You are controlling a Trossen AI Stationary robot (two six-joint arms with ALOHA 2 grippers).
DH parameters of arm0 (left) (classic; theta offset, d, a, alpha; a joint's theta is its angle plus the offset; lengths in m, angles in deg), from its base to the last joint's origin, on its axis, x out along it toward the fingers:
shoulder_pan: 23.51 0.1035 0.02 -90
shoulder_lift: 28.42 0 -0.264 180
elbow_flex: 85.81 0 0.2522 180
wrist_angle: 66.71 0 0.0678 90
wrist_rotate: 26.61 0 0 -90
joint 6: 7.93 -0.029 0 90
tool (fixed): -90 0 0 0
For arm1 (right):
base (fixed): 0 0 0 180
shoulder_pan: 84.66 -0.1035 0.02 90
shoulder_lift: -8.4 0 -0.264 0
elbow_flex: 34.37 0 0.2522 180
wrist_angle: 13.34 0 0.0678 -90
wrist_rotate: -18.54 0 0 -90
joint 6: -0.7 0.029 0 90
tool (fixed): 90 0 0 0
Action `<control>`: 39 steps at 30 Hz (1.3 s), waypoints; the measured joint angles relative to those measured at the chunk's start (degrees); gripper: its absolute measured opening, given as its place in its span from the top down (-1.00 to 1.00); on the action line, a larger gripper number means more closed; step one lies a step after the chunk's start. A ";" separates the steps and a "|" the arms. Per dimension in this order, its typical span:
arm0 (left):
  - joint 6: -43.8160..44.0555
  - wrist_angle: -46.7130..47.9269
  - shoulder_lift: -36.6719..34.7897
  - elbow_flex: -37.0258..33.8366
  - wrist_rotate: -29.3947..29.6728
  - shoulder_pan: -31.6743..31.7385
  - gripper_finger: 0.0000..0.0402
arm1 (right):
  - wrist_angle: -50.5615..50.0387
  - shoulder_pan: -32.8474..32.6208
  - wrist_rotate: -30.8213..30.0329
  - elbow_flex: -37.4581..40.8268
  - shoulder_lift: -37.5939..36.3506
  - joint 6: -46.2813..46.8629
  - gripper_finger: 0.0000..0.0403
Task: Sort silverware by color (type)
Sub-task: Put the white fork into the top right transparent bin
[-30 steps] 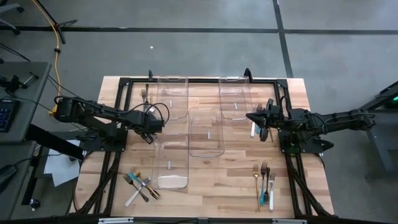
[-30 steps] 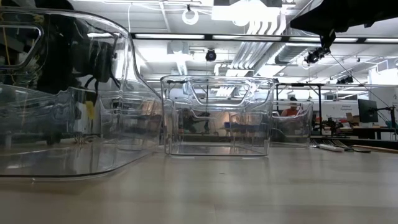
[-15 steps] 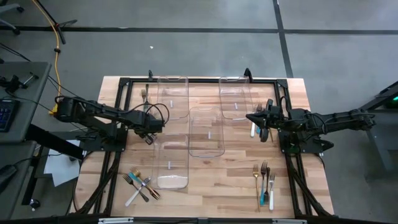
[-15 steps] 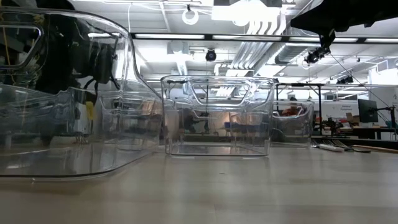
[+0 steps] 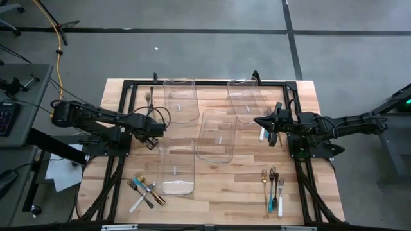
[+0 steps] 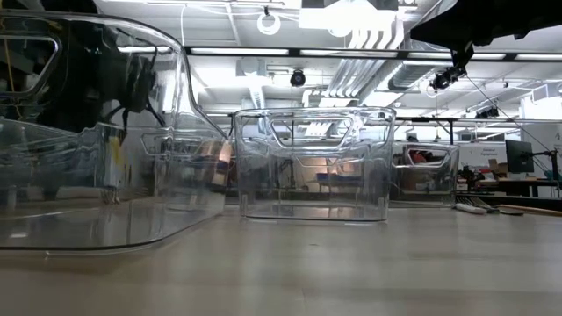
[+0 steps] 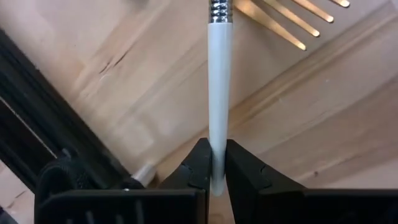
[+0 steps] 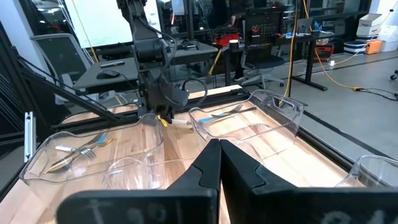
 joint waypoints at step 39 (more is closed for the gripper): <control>-30.36 -83.18 -16.56 -6.50 16.23 -13.15 0.91 | 19.34 0.02 0.29 0.01 17.25 3.00 0.49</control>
